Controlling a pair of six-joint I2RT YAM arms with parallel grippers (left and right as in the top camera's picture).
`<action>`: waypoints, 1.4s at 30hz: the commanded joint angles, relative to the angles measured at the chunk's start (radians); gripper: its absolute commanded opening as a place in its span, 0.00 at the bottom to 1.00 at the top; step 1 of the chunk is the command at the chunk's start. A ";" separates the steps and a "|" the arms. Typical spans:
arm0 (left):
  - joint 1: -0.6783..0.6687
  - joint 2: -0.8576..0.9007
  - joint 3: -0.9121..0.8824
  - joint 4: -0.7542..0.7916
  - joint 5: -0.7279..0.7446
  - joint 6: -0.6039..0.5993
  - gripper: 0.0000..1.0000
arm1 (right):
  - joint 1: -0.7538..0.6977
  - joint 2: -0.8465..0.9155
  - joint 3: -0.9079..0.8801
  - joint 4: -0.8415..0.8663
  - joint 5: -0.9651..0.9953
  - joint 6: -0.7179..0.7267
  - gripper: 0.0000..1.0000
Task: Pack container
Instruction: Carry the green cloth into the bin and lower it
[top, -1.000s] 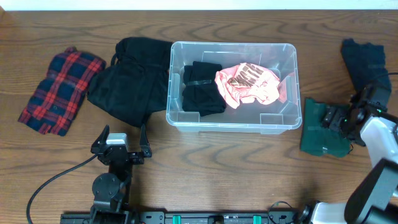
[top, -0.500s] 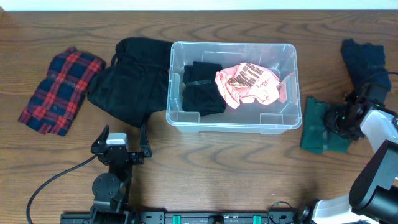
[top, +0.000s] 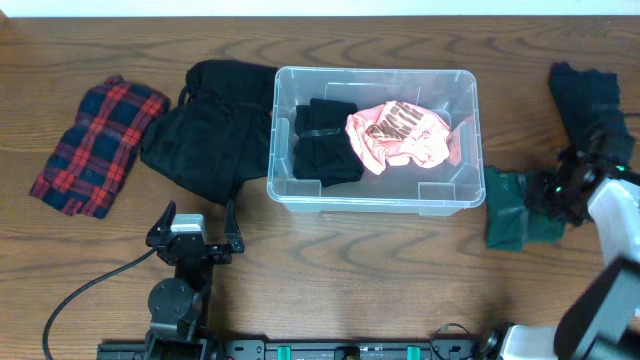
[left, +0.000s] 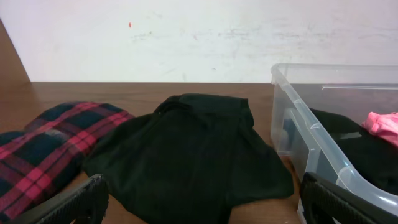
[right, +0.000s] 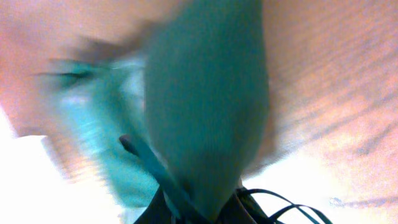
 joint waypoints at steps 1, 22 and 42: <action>-0.002 -0.005 -0.020 -0.036 -0.019 0.013 0.98 | 0.007 -0.157 0.109 0.012 -0.198 -0.097 0.01; -0.002 -0.005 -0.020 -0.037 -0.019 0.013 0.98 | 0.538 -0.203 0.179 0.031 -0.272 -0.862 0.01; -0.002 -0.005 -0.020 -0.036 -0.019 0.013 0.98 | 0.624 0.105 0.179 -0.024 -0.203 -1.028 0.01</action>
